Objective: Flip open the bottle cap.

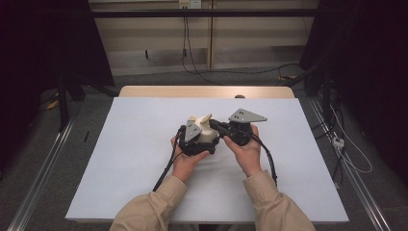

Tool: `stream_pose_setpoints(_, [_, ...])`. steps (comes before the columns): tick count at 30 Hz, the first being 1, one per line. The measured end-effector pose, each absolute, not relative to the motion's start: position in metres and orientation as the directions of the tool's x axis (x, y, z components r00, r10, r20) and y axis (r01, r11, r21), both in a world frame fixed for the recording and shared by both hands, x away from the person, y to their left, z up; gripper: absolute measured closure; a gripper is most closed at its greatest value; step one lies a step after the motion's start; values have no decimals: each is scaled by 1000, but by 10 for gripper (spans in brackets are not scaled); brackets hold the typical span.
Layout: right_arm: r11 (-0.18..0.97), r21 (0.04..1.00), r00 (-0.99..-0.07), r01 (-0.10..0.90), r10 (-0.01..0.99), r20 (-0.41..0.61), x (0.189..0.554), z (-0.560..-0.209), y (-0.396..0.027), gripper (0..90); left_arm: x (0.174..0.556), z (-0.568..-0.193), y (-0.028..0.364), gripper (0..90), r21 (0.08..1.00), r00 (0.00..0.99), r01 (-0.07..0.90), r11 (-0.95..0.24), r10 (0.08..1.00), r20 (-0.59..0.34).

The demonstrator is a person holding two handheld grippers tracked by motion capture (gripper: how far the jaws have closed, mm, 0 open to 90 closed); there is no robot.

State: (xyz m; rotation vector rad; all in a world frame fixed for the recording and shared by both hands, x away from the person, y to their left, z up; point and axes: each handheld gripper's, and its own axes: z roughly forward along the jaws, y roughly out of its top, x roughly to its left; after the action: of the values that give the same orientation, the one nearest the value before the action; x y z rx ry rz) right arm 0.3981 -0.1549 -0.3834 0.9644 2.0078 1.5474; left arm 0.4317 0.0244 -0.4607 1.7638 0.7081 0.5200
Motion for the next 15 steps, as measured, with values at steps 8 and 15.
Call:
stream_pose_setpoints(8, [135,956,-672,260,736,79,401,-382,-151,900,431,-461,24,51,957,722,202,-210,692,-1])
stream_pose_setpoints(15, [137,956,-675,261,734,79,403,-383,-149,900,431,-461,24,51,957,721,202,-211,693,1])
